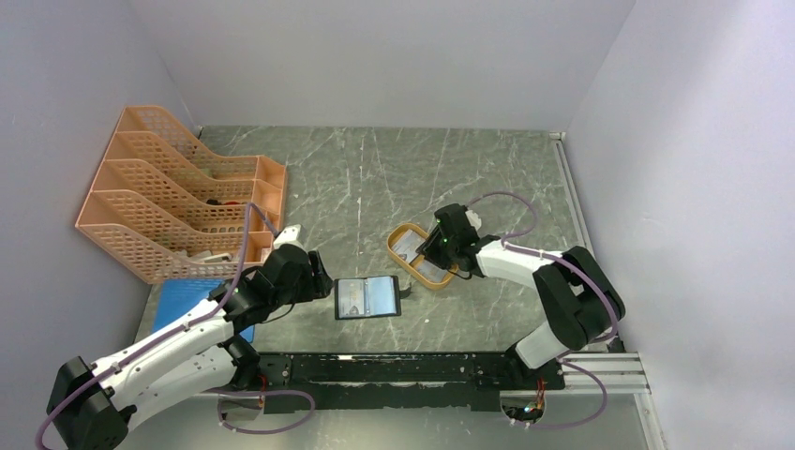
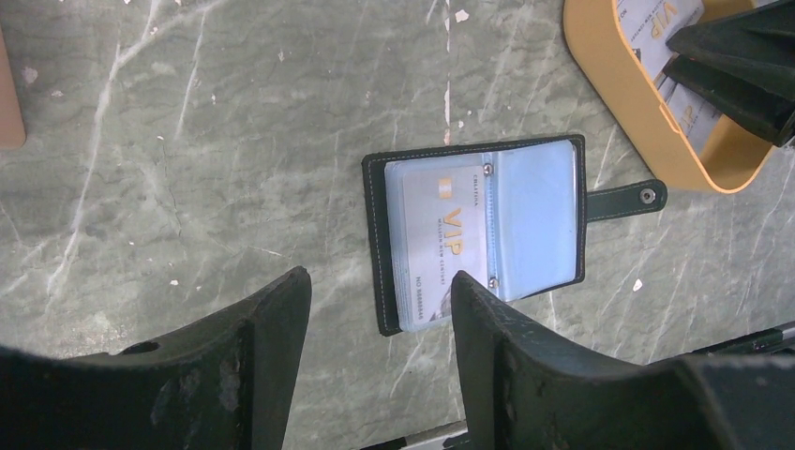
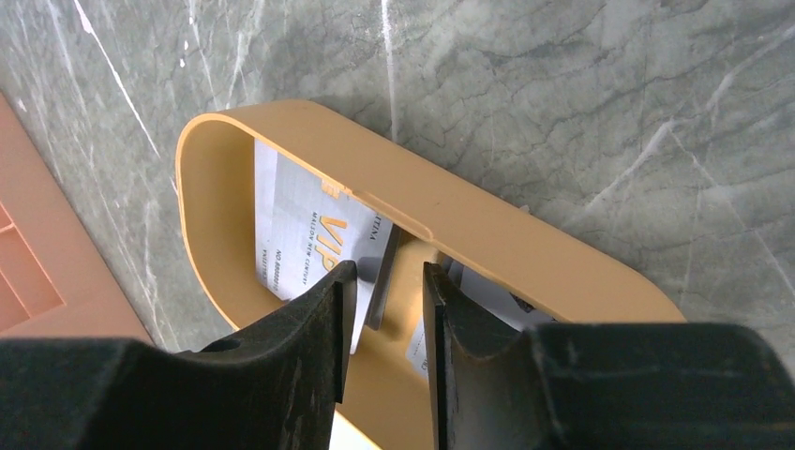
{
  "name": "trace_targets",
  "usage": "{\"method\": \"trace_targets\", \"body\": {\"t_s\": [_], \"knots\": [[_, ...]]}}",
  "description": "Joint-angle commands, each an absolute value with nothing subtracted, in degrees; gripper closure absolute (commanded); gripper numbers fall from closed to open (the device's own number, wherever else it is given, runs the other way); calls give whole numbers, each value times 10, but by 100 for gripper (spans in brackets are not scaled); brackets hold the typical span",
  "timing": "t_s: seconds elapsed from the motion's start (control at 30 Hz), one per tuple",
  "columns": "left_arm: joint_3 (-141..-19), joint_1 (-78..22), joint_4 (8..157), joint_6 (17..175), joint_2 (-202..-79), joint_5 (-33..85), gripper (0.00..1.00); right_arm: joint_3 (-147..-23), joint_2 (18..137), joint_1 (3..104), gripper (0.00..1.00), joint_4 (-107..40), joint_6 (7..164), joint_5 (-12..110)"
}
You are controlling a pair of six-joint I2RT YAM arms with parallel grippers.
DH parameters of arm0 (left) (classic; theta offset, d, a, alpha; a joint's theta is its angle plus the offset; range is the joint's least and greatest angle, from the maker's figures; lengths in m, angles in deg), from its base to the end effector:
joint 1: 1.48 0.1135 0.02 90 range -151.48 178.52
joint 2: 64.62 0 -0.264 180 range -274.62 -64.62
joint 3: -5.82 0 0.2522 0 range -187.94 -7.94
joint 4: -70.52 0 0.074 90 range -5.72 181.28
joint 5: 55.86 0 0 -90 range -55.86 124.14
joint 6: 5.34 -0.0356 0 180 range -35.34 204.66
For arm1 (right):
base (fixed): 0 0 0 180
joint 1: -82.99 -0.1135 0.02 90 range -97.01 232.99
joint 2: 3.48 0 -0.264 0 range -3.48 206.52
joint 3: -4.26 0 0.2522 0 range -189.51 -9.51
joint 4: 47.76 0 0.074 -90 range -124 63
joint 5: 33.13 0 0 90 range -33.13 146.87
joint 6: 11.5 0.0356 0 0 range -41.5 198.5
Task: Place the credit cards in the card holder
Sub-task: Pick up the credit card from the storage box.
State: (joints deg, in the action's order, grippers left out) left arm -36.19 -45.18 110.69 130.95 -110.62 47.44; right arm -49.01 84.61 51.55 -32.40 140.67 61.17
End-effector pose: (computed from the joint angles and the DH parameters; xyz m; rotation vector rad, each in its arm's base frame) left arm 0.1258 -0.1089 0.2102 -0.1704 2.3677 -0.5133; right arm 0.2474 0.1481 0.1492 0.7082 2.4466 0.6070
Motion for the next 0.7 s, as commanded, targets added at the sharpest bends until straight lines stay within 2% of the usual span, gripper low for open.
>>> {"method": "trace_targets", "body": {"t_s": [0.0, 0.27, 0.67], "knots": [[-355, -452, 1105, 1314, -1100, 469, 39, -484, 825, 520, 64, -320, 1398, 614], [-358, -452, 1109, 1314, -1098, 471, 39, -498, 844, 520, 54, -338, 1401, 585], [-357, -451, 1111, 1311, -1097, 474, 39, -502, 865, 521, 62, -324, 1398, 590]]}}
